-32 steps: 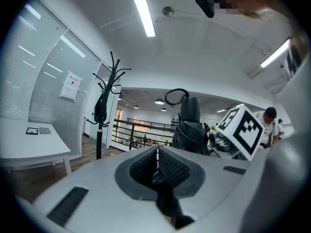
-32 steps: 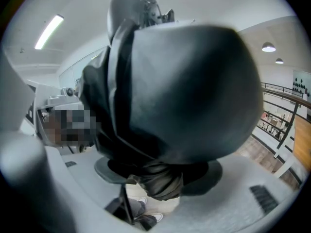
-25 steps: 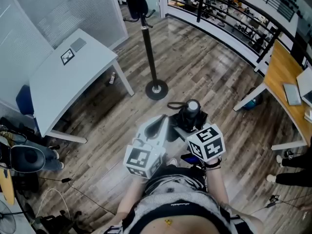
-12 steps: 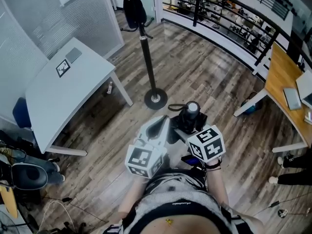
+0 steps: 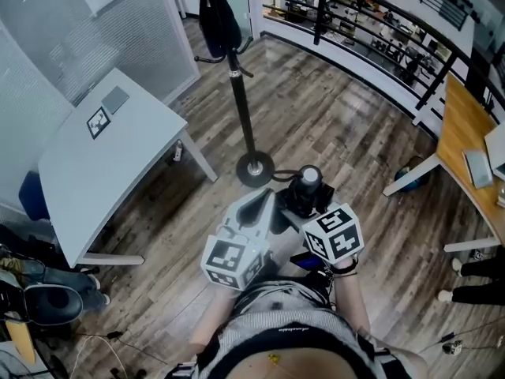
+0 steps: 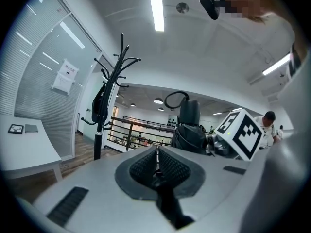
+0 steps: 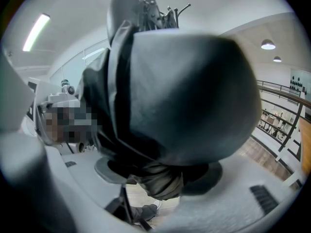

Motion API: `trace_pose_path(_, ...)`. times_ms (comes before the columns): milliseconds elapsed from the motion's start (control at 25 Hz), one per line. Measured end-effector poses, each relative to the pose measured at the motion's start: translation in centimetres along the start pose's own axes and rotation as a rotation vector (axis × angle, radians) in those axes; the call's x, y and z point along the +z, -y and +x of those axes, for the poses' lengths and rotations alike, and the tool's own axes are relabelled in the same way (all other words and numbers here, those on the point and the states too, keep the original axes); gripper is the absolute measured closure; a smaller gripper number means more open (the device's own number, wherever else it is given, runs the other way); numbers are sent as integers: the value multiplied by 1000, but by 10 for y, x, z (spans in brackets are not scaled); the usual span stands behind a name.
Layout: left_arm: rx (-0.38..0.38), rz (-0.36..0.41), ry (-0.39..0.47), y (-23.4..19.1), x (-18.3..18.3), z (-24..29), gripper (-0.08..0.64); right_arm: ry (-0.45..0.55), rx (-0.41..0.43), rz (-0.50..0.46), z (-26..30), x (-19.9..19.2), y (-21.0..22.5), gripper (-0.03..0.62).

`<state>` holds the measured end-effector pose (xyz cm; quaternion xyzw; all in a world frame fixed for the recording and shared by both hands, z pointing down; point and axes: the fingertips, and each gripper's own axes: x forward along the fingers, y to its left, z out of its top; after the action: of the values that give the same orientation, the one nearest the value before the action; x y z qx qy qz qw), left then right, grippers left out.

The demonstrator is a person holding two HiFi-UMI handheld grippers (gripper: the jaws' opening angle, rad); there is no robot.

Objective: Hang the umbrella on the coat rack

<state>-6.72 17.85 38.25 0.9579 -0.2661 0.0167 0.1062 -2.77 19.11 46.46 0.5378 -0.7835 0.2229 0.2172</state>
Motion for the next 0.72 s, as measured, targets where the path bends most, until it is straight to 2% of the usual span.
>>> trace_pose_path(720,-16,2,-20,-55,2,18,549,-24,-15,1,53,27,7,316)
